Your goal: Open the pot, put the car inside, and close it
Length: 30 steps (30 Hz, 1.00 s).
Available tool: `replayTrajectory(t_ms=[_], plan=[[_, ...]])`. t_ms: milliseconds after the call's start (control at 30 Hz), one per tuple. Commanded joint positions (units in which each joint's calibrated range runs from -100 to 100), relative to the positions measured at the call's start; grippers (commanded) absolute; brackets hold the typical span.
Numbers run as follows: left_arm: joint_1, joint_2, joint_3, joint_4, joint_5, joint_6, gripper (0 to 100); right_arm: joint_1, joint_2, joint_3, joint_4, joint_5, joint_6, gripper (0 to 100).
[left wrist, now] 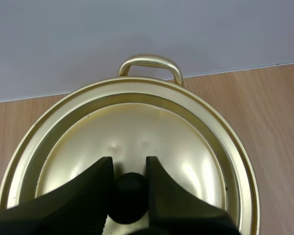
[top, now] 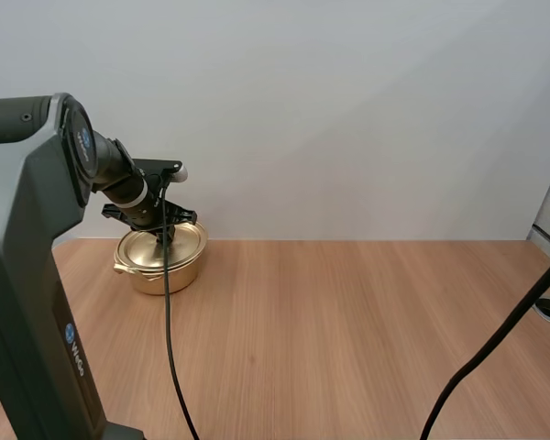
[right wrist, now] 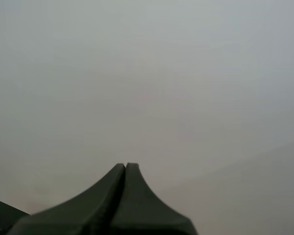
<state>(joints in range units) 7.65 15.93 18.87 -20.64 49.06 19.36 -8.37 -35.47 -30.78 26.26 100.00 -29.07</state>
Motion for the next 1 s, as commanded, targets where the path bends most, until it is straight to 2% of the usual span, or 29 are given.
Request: replayTrajectory(t_ms=[0, 67, 133, 200, 333, 500, 900, 967], plan=[[0.04, 0.2, 0.1, 0.2, 0.1, -1.4, 0, 0.0, 0.0, 0.0, -0.1, 0.0, 0.0, 0], [0.04, 0.2, 0.1, 0.8, 0.1, -1.9, 5, 0.0, 0.0, 0.0, -0.1, 0.0, 0.0, 0], [0.04, 0.0, 0.1, 2.9, 0.0, -2.3, 20, 0.0, 0.0, 0.0, -0.1, 0.0, 0.0, 0], [0.04, -0.4, 0.1, 4.5, -0.6, -3.0, 40, 0.0, 0.0, 0.0, -0.1, 0.0, 0.0, 0], [0.04, -1.4, 0.1, 8.2, -1.3, -3.1, 100, 0.0, 0.0, 0.0, -0.1, 0.0, 0.0, 0], [0.04, -3.5, 0.1, 11.7, -1.9, -3.2, 100, 0.0, 0.0, 0.0, -0.1, 0.0, 0.0, 0], [0.04, -12.7, 0.0, 11.9, -14.4, -3.2, 100, 0.0, 0.0, 0.0, -0.1, 0.0, 0.0, 0], [0.04, -14.3, 0.0, 11.9, -15.6, -0.5, 100, 0.0, 0.0, 0.0, -0.1, 0.0, 0.0, 0]])
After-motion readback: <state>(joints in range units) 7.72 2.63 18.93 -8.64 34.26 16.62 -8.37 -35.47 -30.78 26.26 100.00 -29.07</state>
